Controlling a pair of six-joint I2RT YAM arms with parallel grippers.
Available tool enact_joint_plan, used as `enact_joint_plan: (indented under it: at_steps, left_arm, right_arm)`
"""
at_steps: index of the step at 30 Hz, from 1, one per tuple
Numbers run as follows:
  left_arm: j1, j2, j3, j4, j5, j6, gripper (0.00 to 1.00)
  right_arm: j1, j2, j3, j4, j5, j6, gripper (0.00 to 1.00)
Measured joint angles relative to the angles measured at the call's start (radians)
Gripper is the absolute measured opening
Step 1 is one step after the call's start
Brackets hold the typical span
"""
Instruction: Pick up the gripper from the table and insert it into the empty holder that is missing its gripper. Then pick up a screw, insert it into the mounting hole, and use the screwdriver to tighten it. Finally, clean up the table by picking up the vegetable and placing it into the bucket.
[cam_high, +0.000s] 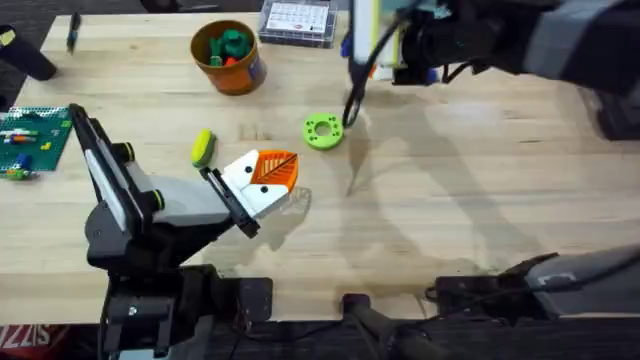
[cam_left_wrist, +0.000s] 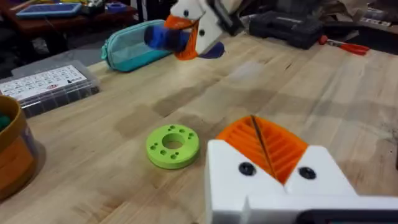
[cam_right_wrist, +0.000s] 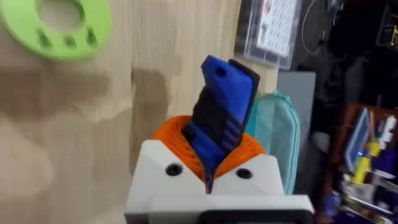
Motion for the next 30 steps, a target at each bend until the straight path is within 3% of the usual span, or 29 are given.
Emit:
enact_joint_plan:
  at_steps: [5,12,26,30]
  left_arm:
    - [0.0,0.0,0.0,0.0,0.0,0.0,0.004]
    - [0.0,0.0,0.0,0.0,-0.002,0.0,0.004]
    - [0.0,0.0,0.0,0.0,-0.002,0.0,0.004]
    - [0.0,0.0,0.0,0.0,-0.002,0.0,0.004]
  right_arm:
    - [-0.027,0.115,0.0,0.086,0.128,-0.185,0.009]
    - [-0.096,0.235,0.0,0.111,0.203,-0.342,0.009]
    - [-0.106,0.267,0.005,-0.008,0.202,-0.35,0.008]
    - [-0.107,0.267,0.024,-0.062,0.186,-0.344,0.083]
